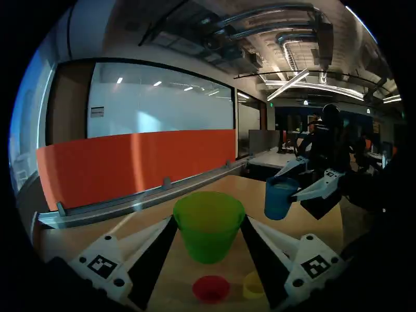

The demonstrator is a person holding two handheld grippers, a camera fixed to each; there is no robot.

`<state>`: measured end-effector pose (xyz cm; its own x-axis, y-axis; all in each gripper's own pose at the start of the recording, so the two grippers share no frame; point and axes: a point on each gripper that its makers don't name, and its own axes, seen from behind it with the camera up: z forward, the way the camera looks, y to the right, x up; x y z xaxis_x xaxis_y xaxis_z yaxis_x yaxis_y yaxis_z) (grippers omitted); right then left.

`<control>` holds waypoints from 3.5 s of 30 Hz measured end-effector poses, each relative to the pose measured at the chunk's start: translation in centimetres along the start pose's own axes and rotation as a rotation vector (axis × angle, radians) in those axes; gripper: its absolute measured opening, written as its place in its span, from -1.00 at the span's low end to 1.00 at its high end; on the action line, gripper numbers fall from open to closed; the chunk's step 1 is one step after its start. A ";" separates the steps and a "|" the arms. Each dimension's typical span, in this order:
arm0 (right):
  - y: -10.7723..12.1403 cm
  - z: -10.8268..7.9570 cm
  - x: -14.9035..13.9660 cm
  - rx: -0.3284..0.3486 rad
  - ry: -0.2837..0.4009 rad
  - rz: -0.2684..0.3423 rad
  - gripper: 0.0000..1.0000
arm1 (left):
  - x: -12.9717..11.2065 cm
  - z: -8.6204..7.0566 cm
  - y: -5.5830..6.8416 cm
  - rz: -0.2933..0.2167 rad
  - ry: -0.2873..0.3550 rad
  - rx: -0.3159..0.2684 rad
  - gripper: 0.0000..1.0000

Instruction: Pour water

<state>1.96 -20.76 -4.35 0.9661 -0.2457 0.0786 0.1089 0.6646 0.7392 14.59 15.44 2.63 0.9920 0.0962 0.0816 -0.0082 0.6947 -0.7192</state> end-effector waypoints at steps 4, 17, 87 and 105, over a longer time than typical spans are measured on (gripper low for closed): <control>-0.3 -0.2 0.4 0.000 0.015 0.002 0.84 | 0.6 -0.4 0.9 0.002 0.022 -0.003 0.74; -1.0 -0.8 1.3 0.001 0.055 -0.006 0.84 | 1.3 -1.3 2.4 -0.033 0.053 -0.023 0.74; -3.0 -0.1 6.9 0.006 0.140 -0.247 0.83 | -4.6 -2.2 9.5 -0.011 0.006 -0.148 0.74; -3.4 0.2 10.2 -0.010 0.167 -0.457 0.82 | -4.6 -2.2 10.9 -0.017 0.011 -0.171 0.74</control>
<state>11.41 -25.64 -5.93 0.8430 -0.3984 -0.3614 0.5324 0.5223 0.6662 10.20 20.95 -7.09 0.9931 0.0769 0.0882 0.0296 0.5647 -0.8248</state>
